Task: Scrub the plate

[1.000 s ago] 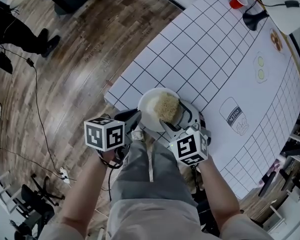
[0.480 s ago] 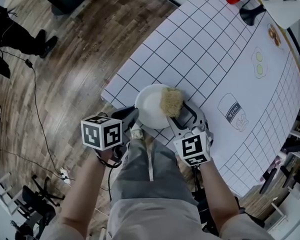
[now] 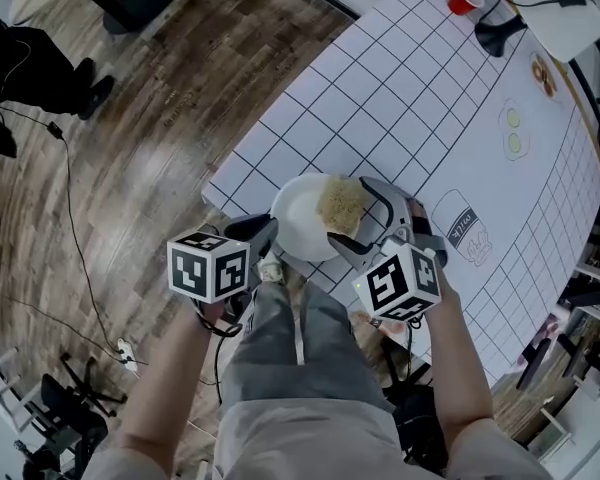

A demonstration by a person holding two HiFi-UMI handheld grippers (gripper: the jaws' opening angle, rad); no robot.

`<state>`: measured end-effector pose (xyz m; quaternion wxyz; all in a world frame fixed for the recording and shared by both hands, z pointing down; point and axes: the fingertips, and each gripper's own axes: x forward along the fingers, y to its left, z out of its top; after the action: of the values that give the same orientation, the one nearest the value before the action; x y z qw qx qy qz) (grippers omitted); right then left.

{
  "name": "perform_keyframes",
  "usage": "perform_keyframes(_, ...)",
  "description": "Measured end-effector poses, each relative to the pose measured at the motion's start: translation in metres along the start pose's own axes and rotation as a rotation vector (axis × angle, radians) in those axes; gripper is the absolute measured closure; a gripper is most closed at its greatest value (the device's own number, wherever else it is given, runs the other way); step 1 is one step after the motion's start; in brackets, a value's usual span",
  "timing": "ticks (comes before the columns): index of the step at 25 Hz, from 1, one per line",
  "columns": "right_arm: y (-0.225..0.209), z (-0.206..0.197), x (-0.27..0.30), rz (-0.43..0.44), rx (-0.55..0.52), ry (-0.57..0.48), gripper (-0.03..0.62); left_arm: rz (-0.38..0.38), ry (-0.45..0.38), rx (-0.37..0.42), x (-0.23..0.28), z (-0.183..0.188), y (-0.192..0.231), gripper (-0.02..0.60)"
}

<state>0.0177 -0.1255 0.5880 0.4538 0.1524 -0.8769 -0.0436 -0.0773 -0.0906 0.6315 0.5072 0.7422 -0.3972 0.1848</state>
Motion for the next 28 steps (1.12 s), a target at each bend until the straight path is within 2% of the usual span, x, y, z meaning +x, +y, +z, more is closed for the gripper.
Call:
perform_keyframes(5,0.004,-0.012,0.019,0.081,-0.009,0.062,0.198,-0.004,0.007,0.001,0.000,-0.002,0.000,0.529)
perform_keyframes(11,0.005,-0.014,0.024,0.100,0.004,0.044,0.204,-0.009,-0.004,-0.014,0.001,-0.001,0.002,0.529)
perform_keyframes(15,0.005,0.011,0.009,0.098,0.064,-0.036,0.214,-0.020,-0.012,-0.028,0.002,-0.001,0.000,0.529)
perform_keyframes(18,0.021,0.038,-0.002,0.116,-0.002,-0.069,0.214,-0.027,-0.013,-0.030,0.003,-0.003,-0.004,0.531)
perform_keyframes(20,0.037,0.042,0.001,0.137,-0.103,-0.035,0.214,-0.036,-0.019,-0.050,0.003,-0.003,-0.006,0.532)
perform_keyframes(22,0.054,0.040,0.009,0.176,-0.149,-0.002,0.214,-0.043,-0.026,-0.066,0.002,-0.001,-0.007,0.534)
perform_keyframes(24,0.067,0.034,0.019,0.210,-0.143,0.036,0.214,-0.040,-0.029,-0.064,0.001,0.000,-0.007,0.538)
perform_keyframes(28,0.076,0.023,0.035,0.213,-0.095,0.088,0.214,-0.020,-0.037,-0.072,0.000,-0.003,-0.002,0.541)
